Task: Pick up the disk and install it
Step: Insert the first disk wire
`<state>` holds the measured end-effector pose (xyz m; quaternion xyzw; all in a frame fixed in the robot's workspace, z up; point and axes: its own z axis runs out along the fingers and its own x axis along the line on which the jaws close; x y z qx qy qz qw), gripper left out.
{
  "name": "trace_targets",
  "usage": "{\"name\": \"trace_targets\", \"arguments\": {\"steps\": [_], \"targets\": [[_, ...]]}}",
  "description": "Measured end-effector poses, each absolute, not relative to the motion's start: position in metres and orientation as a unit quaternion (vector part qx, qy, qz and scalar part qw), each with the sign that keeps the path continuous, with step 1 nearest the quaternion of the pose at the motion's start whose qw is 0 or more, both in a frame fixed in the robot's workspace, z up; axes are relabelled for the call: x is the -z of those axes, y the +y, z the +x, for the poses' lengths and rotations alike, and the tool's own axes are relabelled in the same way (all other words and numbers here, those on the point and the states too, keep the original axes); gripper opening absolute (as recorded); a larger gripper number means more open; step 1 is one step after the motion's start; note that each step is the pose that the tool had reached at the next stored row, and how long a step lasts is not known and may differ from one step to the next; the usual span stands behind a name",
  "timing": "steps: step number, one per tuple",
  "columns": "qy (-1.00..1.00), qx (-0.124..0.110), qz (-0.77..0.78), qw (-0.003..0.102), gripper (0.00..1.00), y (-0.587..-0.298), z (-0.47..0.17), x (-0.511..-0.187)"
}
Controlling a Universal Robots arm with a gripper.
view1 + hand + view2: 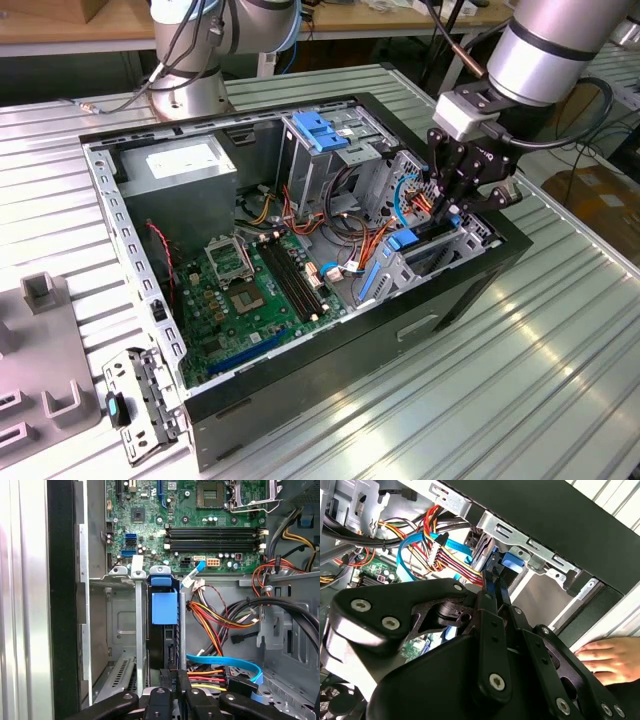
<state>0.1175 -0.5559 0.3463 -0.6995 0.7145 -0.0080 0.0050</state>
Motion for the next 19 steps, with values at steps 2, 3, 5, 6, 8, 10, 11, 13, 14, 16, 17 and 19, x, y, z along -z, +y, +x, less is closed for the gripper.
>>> {"name": "trace_targets", "arguments": {"steps": [2, 3, 5, 6, 8, 10, 11, 13, 14, 16, 17, 19], "targets": [[0.715, 0.008, -0.699, 0.005, 0.17, -0.5559, 0.1171, -0.3463], [0.715, 0.008, -0.7, 0.005, 0.17, -0.5559, 0.1169, -0.3463], [0.714, 0.008, -0.7, 0.005, 0.17, -0.5557, 0.1169, -0.3462], [0.714, 0.008, -0.7, 0.005, 0.17, -0.5555, 0.1169, -0.3461], [0.714, 0.008, -0.7, 0.005, 0.17, -0.555, 0.1168, -0.346], [0.713, 0.008, -0.701, 0.005, 0.17, -0.5548, 0.1168, -0.3458], [0.713, 0.008, -0.701, 0.005, 0.17, -0.5548, 0.1169, -0.3456], [0.713, 0.008, -0.701, 0.005, 0.17, -0.5548, 0.1168, -0.3451], [0.713, 0.008, -0.701, 0.005, 0.17, -0.5548, 0.1169, -0.3446], [0.713, 0.008, -0.701, 0.005, 0.17, -0.5548, 0.1168, -0.3438], [0.713, 0.008, -0.701, 0.005, 0.17, -0.5548, 0.1169, -0.3434], [0.713, 0.008, -0.701, 0.005, 0.17, -0.5549, 0.1168, -0.3414]]}}
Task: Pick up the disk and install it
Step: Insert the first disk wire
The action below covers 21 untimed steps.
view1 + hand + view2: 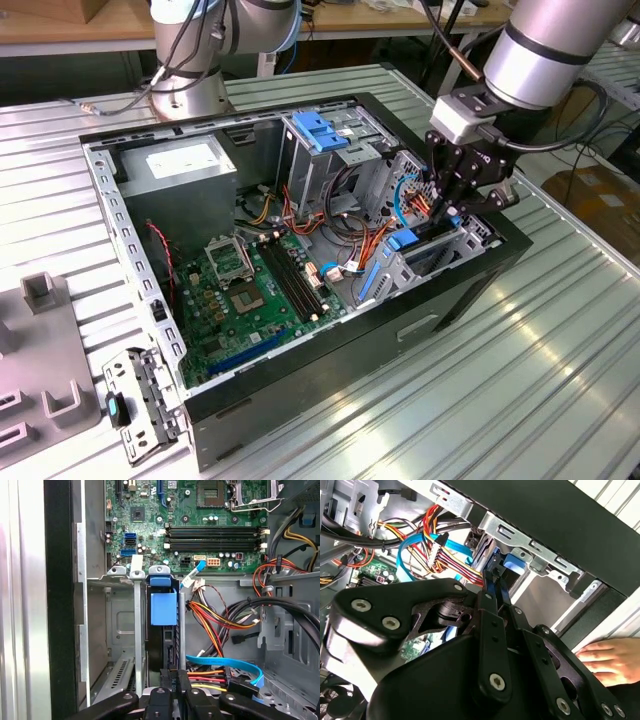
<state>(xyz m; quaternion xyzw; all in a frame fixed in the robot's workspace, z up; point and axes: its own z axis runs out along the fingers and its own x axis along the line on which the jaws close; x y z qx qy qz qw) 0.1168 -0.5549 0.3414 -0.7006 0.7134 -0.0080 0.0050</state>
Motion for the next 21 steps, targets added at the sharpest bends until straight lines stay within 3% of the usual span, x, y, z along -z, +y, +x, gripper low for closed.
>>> {"name": "trace_targets", "arguments": {"steps": [11, 12, 16, 18, 21], "targets": [[0.713, 0.008, -0.701, 0.005, 0.18, -0.5549, 0.1168, -0.3414], [0.713, 0.008, -0.701, 0.005, 0.25, -0.5549, 0.1169, -0.3442], [0.713, 0.008, -0.701, 0.005, 0.25, -0.5549, 0.1168, -0.348], [0.713, 0.008, -0.701, 0.005, 0.11, -0.5549, 0.1168, -0.3481], [0.713, 0.008, -0.701, 0.005, 0.11, -0.5549, 0.1168, -0.3481]]}}
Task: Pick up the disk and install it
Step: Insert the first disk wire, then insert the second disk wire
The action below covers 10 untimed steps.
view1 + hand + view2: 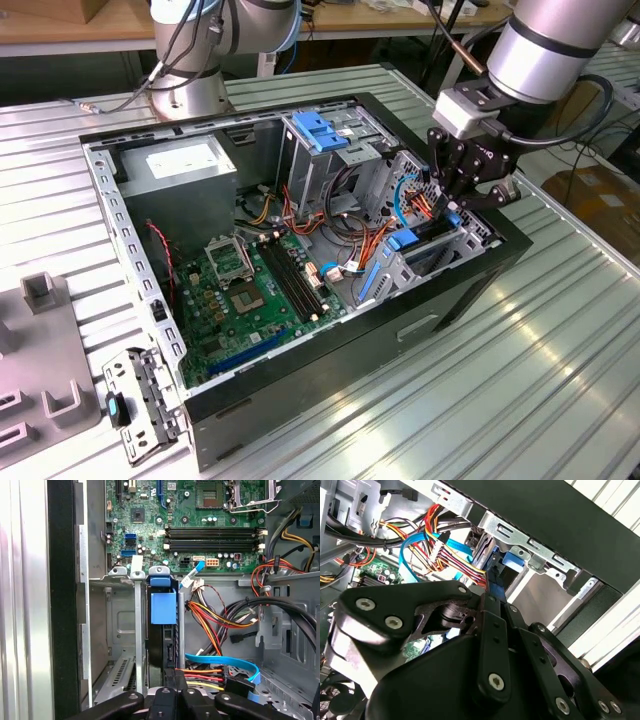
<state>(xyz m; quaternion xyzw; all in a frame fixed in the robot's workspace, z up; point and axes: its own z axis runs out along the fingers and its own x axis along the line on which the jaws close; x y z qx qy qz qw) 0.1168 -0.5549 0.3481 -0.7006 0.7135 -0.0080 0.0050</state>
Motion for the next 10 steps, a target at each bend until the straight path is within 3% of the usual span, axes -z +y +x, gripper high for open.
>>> {"name": "trace_targets", "arguments": {"steps": [10], "targets": [[0.713, 0.008, -0.701, 0.005, 0.11, -0.5549, 0.1169, -0.3482]]}}
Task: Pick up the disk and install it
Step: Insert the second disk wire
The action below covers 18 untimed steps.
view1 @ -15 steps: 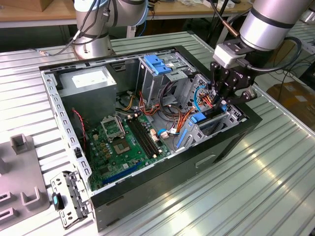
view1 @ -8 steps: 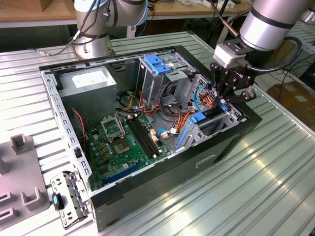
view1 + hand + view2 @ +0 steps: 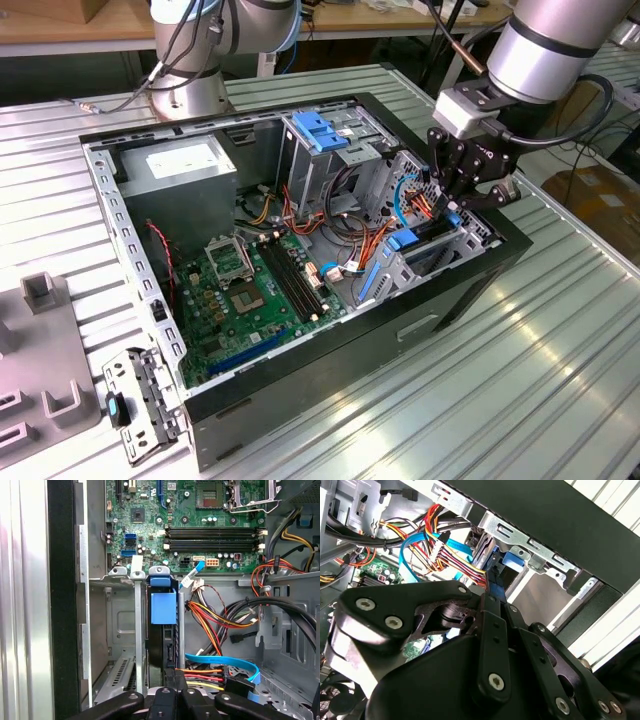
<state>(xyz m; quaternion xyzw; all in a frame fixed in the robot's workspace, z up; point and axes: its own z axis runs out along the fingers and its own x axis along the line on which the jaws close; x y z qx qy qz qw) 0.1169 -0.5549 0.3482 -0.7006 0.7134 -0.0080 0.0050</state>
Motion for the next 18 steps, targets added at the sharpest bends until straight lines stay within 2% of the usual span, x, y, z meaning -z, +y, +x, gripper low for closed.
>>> {"name": "trace_targets", "arguments": {"steps": [18], "targets": [[0.713, 0.008, -0.701, 0.005, 0.11, -0.5549, 0.1098, -0.353]]}}
